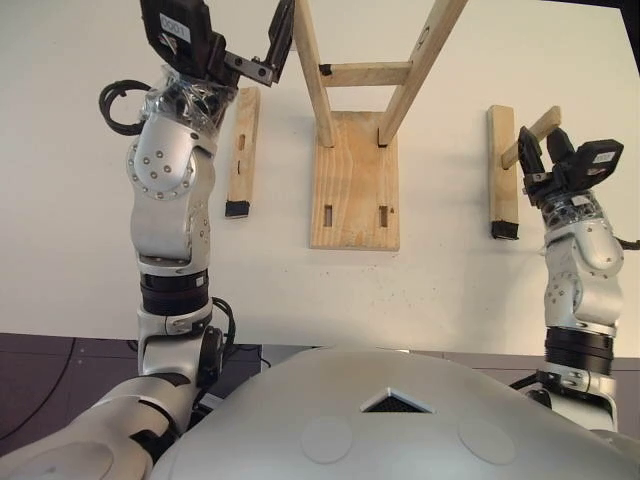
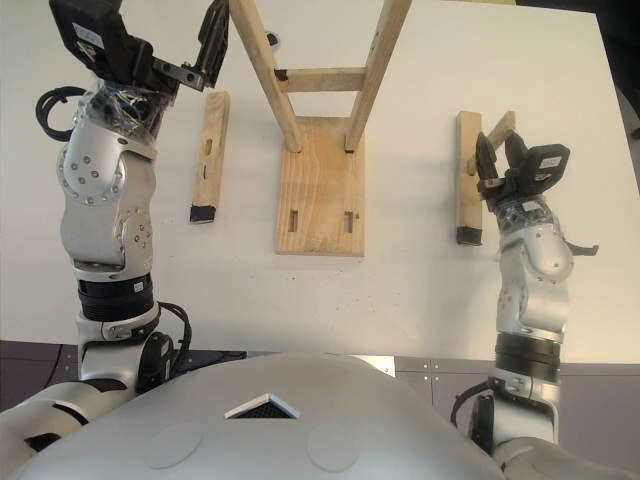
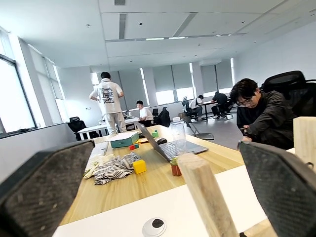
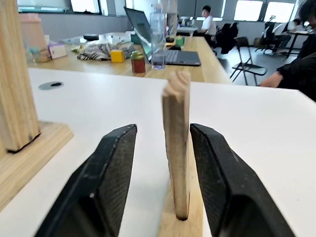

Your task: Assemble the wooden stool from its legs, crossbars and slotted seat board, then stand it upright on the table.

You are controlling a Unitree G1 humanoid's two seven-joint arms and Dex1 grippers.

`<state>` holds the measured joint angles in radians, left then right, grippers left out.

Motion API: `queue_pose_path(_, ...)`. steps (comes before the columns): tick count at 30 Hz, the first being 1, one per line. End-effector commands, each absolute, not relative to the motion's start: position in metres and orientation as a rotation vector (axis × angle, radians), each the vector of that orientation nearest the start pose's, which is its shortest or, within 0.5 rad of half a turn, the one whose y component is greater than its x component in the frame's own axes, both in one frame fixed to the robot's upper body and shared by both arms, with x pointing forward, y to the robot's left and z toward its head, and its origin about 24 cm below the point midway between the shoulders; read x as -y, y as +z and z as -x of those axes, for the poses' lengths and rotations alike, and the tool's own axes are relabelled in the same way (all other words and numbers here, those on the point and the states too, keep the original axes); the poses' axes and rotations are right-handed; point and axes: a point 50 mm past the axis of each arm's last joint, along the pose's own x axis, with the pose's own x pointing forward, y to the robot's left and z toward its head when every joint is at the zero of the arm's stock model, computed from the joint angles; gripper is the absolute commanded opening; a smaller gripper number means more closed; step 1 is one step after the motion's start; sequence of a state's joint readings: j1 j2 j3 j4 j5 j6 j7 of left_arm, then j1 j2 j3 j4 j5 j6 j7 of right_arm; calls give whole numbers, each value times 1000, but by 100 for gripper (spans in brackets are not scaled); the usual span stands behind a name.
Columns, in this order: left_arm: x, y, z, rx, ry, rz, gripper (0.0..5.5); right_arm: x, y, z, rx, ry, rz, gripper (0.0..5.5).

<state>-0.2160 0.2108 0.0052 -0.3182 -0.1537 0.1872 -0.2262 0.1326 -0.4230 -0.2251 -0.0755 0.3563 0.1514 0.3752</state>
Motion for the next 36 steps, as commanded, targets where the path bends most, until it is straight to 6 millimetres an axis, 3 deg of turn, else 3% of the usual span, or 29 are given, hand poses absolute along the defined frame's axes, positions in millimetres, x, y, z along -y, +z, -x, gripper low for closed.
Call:
queue_pose_path(1,-151,146,-264,318,-254,-97,540,260,52,-215,-386,210,90,261)
queue_pose_path(5,-151,140,-261,301,-230,-104,540,256,43,-208,-471,167,132,314)
queue_pose_path(11,-156,142,-265,299,-225,-111,540,260,31,-200,-507,78,222,314)
queue_pose_path(19,-155,142,-266,297,-235,-114,540,258,18,-194,-604,61,213,314)
queue_pose_path(25,-152,141,-261,278,-203,-29,540,258,26,-211,-650,109,207,211)
queue_pose_path(27,-147,139,-256,237,-199,78,540,263,41,-230,-596,112,172,209)
queue_pose_path(32,-146,141,-245,193,-120,201,540,262,105,-293,-307,133,-43,201)
queue_pose_path(36,-129,141,-236,129,-320,424,540,245,181,-337,-23,329,-180,201)
